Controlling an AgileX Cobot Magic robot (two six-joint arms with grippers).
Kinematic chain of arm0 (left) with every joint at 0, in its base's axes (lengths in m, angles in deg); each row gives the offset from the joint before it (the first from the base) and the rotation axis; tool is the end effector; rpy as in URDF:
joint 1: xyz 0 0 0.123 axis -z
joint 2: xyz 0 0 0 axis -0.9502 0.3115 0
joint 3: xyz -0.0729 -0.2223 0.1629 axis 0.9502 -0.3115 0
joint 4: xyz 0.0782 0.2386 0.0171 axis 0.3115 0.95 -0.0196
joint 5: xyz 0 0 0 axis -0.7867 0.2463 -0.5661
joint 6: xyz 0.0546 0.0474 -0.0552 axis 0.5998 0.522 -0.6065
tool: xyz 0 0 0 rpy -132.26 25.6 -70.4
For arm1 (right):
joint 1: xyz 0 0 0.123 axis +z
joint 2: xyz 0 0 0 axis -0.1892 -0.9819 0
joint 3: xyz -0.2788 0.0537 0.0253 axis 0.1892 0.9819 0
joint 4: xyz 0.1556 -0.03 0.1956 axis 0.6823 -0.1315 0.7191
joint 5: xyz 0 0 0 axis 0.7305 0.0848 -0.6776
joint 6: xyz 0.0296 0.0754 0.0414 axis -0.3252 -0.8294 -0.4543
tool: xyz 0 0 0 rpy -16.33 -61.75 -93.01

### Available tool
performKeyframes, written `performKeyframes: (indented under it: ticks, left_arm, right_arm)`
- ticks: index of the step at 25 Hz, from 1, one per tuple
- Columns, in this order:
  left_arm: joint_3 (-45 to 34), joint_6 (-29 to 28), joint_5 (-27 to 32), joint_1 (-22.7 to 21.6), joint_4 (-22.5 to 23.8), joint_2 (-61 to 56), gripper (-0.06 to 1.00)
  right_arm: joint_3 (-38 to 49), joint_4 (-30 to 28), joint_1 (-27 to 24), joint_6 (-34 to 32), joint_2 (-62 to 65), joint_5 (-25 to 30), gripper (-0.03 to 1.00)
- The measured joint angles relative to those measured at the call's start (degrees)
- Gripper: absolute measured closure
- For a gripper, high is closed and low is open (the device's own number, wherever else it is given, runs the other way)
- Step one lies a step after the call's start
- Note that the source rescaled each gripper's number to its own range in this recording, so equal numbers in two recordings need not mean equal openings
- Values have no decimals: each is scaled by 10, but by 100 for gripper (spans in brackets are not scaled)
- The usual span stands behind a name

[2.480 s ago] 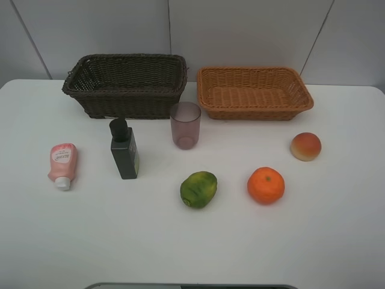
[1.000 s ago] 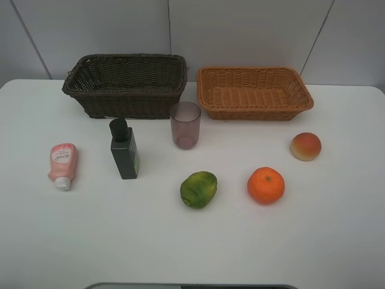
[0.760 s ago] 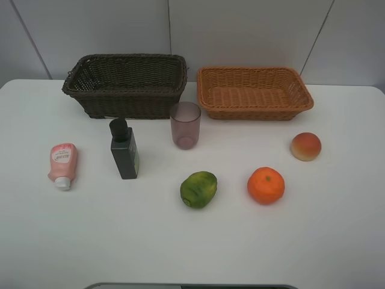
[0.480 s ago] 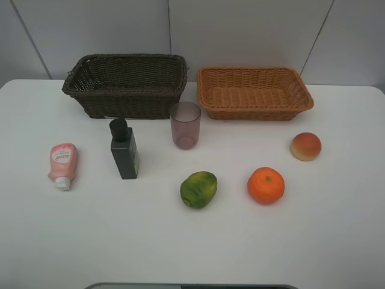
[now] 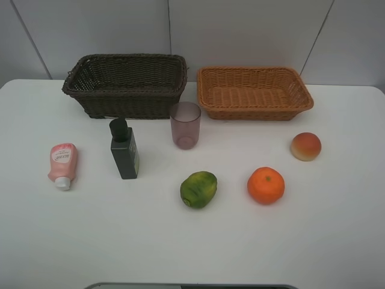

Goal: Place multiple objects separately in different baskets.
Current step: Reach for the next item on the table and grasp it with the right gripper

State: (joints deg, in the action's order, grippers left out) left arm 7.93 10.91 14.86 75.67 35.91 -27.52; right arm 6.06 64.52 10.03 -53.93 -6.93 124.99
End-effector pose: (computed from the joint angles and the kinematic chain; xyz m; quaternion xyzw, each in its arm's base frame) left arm -0.0066 0.0024 0.2782 0.0220 0.8502 -0.0087 0.5260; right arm -0.0015 -0.0175 0.2961 0.1068 0.8455 -0.0558 0.5202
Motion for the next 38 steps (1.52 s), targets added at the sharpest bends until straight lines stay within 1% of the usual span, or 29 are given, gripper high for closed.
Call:
performKeyframes:
  ticks: [2,4,7,11,15,18,21,25,29,36,38]
  left_arm:
    - [0,0,0,0,0,0,-6]
    - [0,0,0,0,0,0,-6]
    - [0,0,0,0,0,0,-6]
    - [0,0,0,0,0,0,-6]
    - [0,0,0,0,0,0,-6]
    - [0,0,0,0,0,0,-6]
    - [0,0,0,0,0,0,-6]
    - [0,0,0,0,0,0,-6]
    - [0,0,0,0,0,0,-6]
    - [0,0,0,0,0,0,-6]
    - [0,0,0,0,0,0,-6]
  right_arm:
    - [-15,3,0,0,-24,0,7]
    - [-47,8,0,0,-78,0,7]
    - [-99,23,0,0,-181,-1,7]
    - [-142,42,0,0,-313,-8,7]
    - [-149,55,0,0,-443,-74,7]
    - [-149,74,0,0,-531,-113,7]
    - [-149,82,6,0,-613,-134,7]
    - [-149,83,28,1,-694,-165,7]
    - [-159,82,48,1,-746,-193,7]
    - [-223,76,81,2,-838,-199,7]
    - [-233,77,84,12,-865,-200,7]
